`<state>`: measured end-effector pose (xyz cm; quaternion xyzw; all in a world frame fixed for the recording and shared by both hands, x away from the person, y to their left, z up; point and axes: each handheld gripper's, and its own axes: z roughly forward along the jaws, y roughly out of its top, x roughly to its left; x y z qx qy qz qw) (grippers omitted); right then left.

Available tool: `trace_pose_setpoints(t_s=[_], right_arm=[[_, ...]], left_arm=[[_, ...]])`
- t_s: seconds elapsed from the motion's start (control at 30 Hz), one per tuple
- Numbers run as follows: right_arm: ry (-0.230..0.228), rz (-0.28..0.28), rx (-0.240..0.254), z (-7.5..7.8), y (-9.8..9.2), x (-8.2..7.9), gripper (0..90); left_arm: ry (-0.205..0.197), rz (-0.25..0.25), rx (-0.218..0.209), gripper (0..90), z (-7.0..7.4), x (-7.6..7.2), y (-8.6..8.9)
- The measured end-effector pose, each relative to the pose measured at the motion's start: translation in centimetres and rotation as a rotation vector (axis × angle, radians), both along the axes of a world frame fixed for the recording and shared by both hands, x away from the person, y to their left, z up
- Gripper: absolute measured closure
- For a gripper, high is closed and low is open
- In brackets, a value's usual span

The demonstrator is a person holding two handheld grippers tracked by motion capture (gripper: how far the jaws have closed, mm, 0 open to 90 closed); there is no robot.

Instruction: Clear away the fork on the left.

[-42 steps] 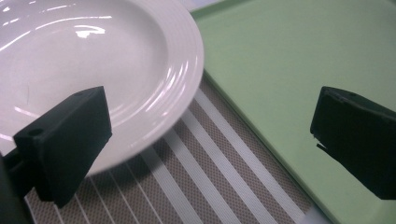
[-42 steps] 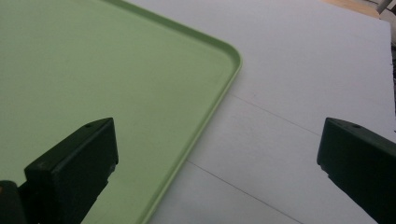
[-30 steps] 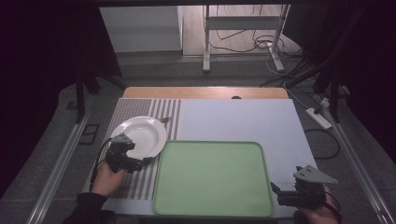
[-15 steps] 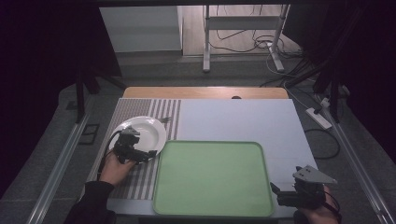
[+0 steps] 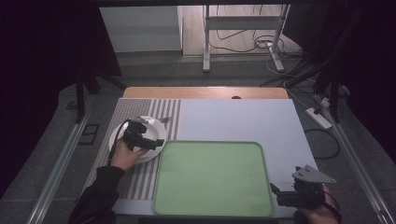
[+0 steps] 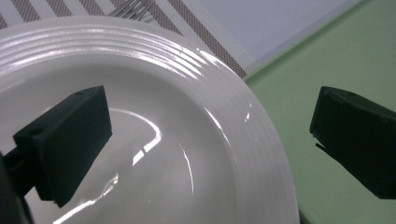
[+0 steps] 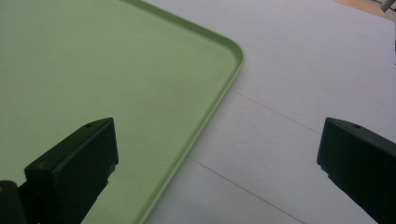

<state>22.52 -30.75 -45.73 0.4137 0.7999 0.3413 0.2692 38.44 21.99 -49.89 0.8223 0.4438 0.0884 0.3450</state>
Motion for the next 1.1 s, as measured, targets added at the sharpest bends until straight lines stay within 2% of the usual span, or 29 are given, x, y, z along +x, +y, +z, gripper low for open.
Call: trace_pose_setpoints(t_s=[0.1, 0.2, 0.37, 0.53, 0.63, 0.73, 0.83, 0.87, 0.9, 0.93, 0.97, 1.1], right_arm=[[0.001, 0.0, -0.001, 0.0, 0.0, 0.0, 0.0], [0.002, 0.0, -0.001, 0.0, 0.0, 0.0, 0.0], [0.004, -0.002, 0.0, 0.0, 0.0, 0.0, 0.0], [0.005, -0.002, -0.001, 0.0, 0.0, 0.1, 0.0], [0.005, -0.003, 0.001, 0.0, 0.0, 0.1, 0.0], [0.007, -0.002, 0.0, 0.0, 0.0, 0.1, 0.0], [0.009, -0.001, -0.002, 0.0, 0.0, 0.1, 0.0], [0.01, -0.001, -0.003, 0.0, 0.0, 0.1, 0.0], [0.01, -0.001, -0.003, 0.0, 0.0, 0.1, 0.0], [0.01, -0.001, -0.003, 0.0, 0.0, 0.1, 0.0], [0.01, -0.001, -0.003, 0.0, 0.0, 0.1, 0.0], [0.006, -0.002, 0.0, 0.0, 0.0, 0.1, 0.0]], left_arm=[[0.003, -0.01, 0.008, 0.0, 0.1, 0.9, -0.4], [-0.005, -0.015, 0.033, 0.0, 0.2, 2.1, -1.0], [-0.008, -0.017, 0.039, 0.1, 0.3, 3.2, -1.5], [-0.012, -0.023, 0.085, 2.9, 0.3, 4.5, -2.0], [-0.02, -0.028, 0.081, 6.8, 0.5, 5.2, -2.0], [-0.036, -0.024, 0.085, 15.6, 0.8, 5.9, -1.8], [-0.055, -0.025, 0.097, 29.5, 1.0, 6.5, -1.6], [-0.051, -0.033, 0.095, 45.3, 1.0, 6.7, -1.6], [-0.041, -0.041, 0.093, 45.3, 1.0, 7.0, -1.6], [-0.029, -0.051, 0.101, 59.9, 1.0, 7.3, -1.6], [-0.016, -0.058, 0.102, 59.9, 0.9, 7.6, -1.6], [0.033, -0.078, 0.113, 86.0, 0.4, 8.6, -1.9]])
